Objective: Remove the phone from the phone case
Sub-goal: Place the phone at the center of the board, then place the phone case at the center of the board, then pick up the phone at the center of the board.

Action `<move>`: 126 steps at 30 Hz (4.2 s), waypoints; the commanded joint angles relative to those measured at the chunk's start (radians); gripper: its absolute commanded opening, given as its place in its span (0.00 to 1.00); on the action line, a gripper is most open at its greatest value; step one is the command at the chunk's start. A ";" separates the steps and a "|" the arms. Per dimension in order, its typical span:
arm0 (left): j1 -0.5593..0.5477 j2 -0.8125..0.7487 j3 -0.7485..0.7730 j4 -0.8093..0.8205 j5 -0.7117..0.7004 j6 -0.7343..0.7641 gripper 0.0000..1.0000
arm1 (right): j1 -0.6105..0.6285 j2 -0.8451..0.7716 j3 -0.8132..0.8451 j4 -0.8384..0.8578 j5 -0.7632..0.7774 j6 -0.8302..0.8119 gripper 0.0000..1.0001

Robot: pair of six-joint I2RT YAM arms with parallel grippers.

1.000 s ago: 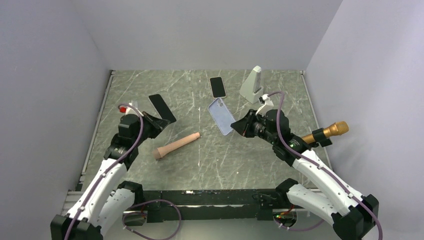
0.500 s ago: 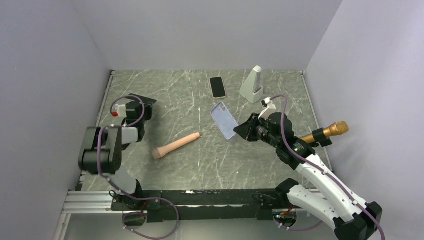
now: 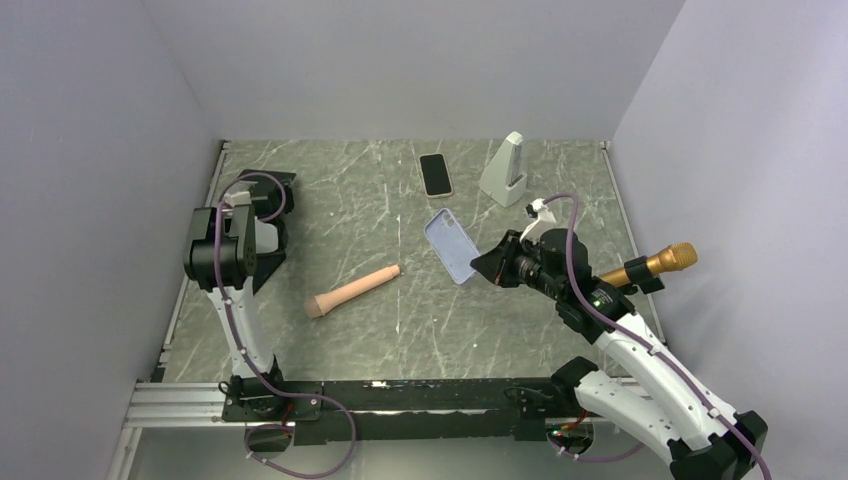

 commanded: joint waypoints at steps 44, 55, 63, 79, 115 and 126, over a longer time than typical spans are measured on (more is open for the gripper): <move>-0.022 -1.463 -0.296 -1.316 0.426 0.978 0.99 | -0.430 0.427 0.090 -0.025 -0.003 -0.065 0.00; -0.022 -1.395 -0.277 -1.299 0.518 0.999 0.99 | -0.460 0.427 0.014 0.028 0.045 -0.056 0.06; -0.015 -1.267 -0.201 -1.302 0.521 0.983 0.99 | -0.459 0.326 0.048 -0.109 0.106 -0.114 0.72; 0.280 -0.750 0.038 -1.325 0.351 1.178 0.99 | -0.338 0.079 0.108 -0.151 -0.339 -0.325 0.90; 0.328 -0.474 0.061 -1.493 0.452 1.392 0.99 | -0.273 -0.048 0.094 -0.064 -0.527 -0.313 0.94; 0.125 -0.397 0.109 -1.533 0.155 1.343 0.99 | -0.272 -0.064 0.098 -0.077 -0.523 -0.307 0.94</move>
